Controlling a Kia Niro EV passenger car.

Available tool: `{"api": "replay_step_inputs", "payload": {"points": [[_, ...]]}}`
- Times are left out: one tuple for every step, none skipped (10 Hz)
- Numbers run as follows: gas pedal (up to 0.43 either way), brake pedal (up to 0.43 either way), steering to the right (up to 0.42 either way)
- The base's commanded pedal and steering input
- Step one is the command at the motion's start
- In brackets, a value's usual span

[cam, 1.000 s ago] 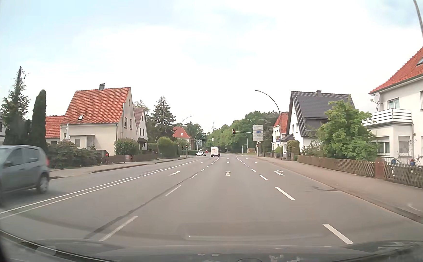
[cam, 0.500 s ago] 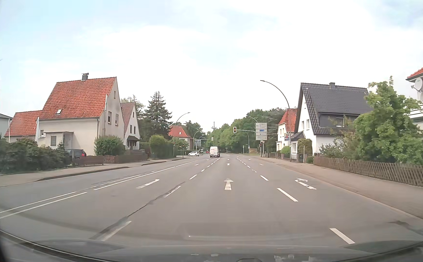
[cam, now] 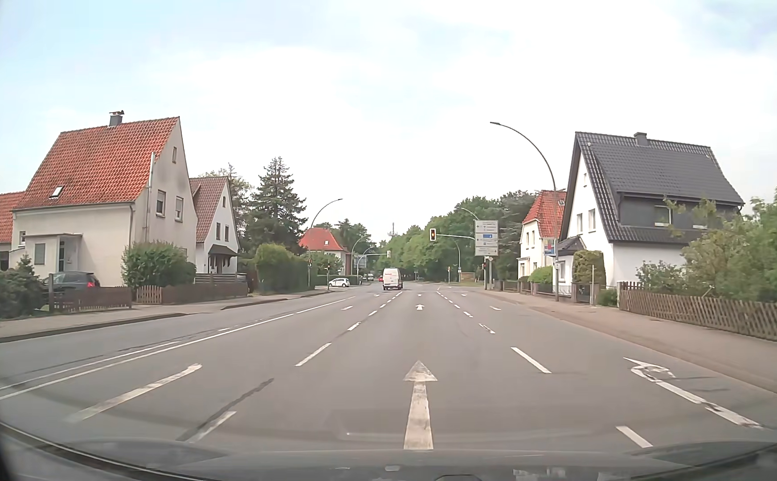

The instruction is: Follow the waypoints while adhering to traffic rules and regulations

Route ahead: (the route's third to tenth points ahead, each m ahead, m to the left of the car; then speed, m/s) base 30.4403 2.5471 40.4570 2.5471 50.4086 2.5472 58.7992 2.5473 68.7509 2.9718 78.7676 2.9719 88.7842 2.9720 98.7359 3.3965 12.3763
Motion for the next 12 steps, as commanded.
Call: {"api": "replay_step_inputs", "payload": {"points": [[0.0, 0.201, 0.0], [0.0, 0.22, 0.0], [0.0, 0.22, 0.0], [0.0, 0.22, 0.002], [0.0, 0.207, 0.004], [0.0, 0.189, 0.004], [0.0, 0.152, 0.003], [0.0, 0.104, 0.002], [0.0, 0.079, 0.001], [0.0, 0.067, 0.001], [0.0, 0.037, 0.001], [0.0, 0.018, 0.001]]}}
